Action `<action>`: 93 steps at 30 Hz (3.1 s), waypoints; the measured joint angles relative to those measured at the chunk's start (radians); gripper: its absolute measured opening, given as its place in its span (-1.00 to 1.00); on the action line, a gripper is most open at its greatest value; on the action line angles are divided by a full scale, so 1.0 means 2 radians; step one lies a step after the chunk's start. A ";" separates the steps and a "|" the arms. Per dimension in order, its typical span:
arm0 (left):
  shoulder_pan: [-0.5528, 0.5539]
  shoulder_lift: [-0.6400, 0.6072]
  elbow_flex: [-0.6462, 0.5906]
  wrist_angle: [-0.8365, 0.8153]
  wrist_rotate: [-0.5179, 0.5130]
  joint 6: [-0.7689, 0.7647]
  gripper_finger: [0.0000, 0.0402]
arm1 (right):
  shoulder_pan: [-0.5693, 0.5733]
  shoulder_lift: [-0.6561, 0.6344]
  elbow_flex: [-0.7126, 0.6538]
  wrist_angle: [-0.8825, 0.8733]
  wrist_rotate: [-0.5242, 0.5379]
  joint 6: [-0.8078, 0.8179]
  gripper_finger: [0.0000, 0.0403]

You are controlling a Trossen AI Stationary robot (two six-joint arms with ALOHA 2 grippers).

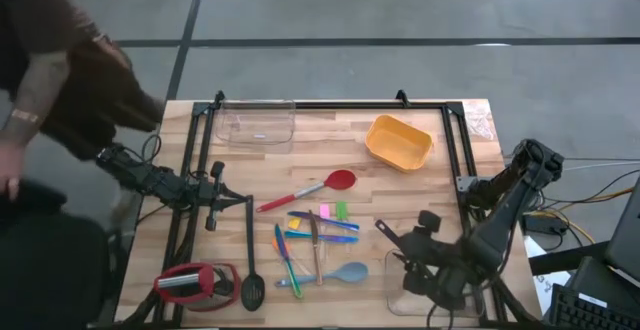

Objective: Pick & Place Kitchen Items
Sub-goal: Put the yellow knife into the yellow bin

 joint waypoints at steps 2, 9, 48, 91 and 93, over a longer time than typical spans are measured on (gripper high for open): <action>0.000 0.000 0.000 0.000 0.000 0.000 -0.88 | -0.014 0.001 0.004 0.014 0.000 -0.040 -0.06; 0.000 0.000 0.000 0.000 0.000 0.000 -0.88 | -0.069 0.018 0.003 0.097 -0.014 -0.153 -0.02; 0.000 0.001 0.000 0.000 0.000 0.000 -0.88 | -0.166 0.214 0.044 0.353 -0.237 -0.328 -0.04; 0.000 0.003 0.000 0.000 0.000 0.000 -0.88 | -0.180 0.350 0.169 0.232 -0.286 -0.370 -0.70; 0.000 0.003 0.000 0.000 0.000 0.000 -0.88 | -0.181 0.348 0.169 0.220 -0.286 -0.371 -0.78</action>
